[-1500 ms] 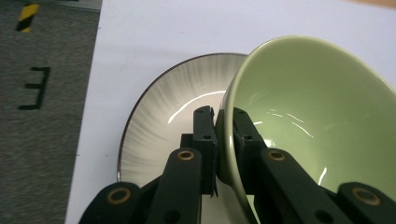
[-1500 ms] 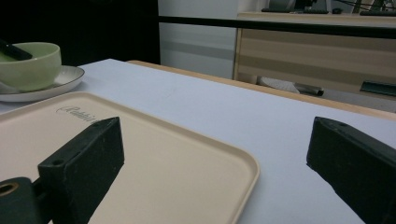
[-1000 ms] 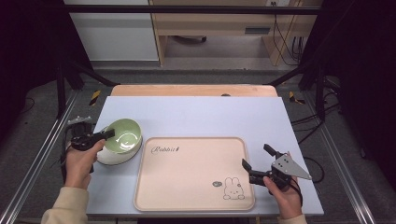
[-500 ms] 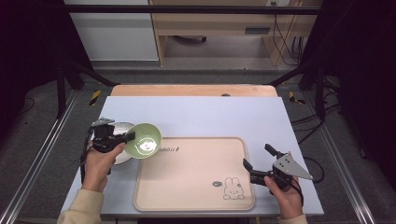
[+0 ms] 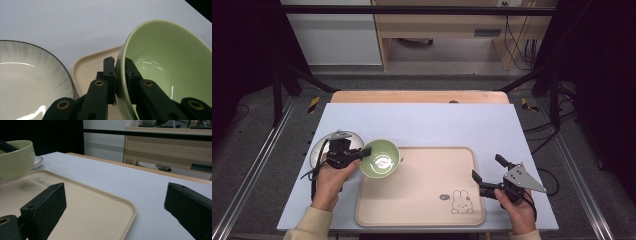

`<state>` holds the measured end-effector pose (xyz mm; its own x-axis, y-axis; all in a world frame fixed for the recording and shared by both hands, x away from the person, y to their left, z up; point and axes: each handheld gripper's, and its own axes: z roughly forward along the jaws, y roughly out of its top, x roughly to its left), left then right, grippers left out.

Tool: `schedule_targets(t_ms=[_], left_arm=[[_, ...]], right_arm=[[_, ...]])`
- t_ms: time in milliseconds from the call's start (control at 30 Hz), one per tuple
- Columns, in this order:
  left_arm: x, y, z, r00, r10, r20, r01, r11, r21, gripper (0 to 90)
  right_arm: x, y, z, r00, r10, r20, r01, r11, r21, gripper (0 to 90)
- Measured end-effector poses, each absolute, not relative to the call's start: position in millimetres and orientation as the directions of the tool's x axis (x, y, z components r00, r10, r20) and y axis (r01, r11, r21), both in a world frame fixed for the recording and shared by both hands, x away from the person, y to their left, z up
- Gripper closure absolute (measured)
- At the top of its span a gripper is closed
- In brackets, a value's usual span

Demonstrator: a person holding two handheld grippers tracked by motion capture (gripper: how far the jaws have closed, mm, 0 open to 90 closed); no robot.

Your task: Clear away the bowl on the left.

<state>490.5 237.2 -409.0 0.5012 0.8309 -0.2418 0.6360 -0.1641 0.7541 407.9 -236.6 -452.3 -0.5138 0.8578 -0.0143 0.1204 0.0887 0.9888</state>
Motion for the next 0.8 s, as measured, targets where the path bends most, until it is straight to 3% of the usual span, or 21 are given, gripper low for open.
schedule_targets(t_ms=[800], left_arm=[[478.0, 184.3, -431.6, 0.622, 0.734, -0.274, 0.645, -0.281, 0.711, 82.5]], right_arm=[[407.8, -235.8, -452.4, -0.516, 0.857, -0.02, 0.122, 0.097, 0.988, 4.0]])
